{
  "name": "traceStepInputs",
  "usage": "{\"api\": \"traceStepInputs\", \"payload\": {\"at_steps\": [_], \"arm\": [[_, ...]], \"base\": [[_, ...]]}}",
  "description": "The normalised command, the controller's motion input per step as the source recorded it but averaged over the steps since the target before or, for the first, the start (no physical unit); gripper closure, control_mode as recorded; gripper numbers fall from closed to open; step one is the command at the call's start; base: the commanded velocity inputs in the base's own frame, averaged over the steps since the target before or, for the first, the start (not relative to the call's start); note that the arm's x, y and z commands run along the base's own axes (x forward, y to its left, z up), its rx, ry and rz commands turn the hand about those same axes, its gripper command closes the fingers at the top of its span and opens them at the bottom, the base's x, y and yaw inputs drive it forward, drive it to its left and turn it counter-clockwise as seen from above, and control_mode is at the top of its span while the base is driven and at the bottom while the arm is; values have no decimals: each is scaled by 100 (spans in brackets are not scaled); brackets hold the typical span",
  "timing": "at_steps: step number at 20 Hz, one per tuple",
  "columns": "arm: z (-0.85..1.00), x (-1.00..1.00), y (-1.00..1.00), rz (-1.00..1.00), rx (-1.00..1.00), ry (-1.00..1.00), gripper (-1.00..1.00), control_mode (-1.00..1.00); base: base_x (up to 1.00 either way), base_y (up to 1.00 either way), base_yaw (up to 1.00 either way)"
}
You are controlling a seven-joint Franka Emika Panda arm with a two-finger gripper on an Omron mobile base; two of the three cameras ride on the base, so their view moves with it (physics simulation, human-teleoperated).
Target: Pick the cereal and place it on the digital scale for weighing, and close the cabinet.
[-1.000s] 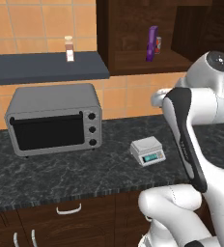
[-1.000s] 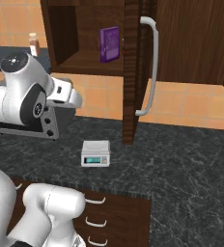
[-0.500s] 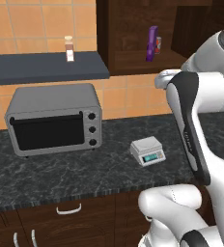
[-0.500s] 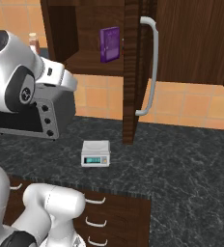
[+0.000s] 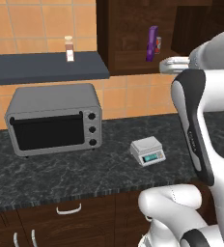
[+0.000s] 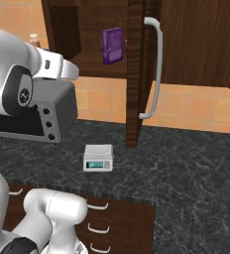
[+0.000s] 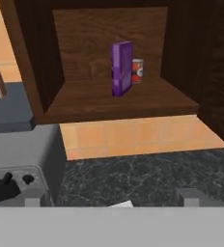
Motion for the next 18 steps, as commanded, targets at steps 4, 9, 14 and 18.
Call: {"api": "traceStepInputs", "payload": {"at_steps": [4,9,14,18], "arm": [[53,0,0,-8,0,-4,-100,-100],[21,1,-4,-3,0,-4,-100,-100],[0,29,-1,0,0,-3,-100,-100],[0,37,-4,0,0,0,-100,-100]], "base": [[0,0,0],[0,0,0],[0,0,0],[0,0,0]]}}
